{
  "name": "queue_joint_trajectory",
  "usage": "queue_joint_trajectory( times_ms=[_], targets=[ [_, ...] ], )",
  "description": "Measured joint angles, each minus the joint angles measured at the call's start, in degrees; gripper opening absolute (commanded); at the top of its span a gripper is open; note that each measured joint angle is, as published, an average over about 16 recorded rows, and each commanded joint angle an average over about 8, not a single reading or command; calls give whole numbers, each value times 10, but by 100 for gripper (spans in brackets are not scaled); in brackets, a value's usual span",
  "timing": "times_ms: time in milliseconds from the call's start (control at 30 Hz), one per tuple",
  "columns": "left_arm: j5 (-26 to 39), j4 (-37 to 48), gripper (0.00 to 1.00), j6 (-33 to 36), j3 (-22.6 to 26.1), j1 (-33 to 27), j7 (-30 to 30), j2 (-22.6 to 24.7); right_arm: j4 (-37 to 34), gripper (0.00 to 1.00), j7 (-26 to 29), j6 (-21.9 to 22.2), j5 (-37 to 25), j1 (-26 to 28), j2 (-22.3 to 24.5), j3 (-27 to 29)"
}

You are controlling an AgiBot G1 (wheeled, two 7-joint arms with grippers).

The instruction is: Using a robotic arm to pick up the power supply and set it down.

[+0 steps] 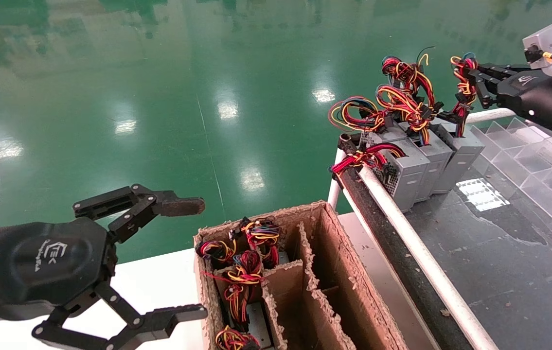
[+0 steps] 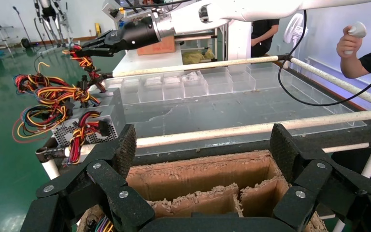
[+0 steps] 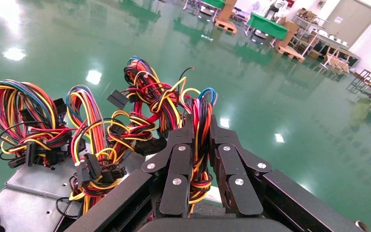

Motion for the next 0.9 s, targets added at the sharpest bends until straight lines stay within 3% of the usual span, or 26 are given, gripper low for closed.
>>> queue_joint_trajectory(
  times_ms=[500,900],
  targets=[
    [0,0,100,0,0,0,0,0,-6,100,12,-27,1,5,1,0],
    [-1,0,100,0,1,0,0,0,26,100,64,-80,31,-7,20,13]
  ],
)
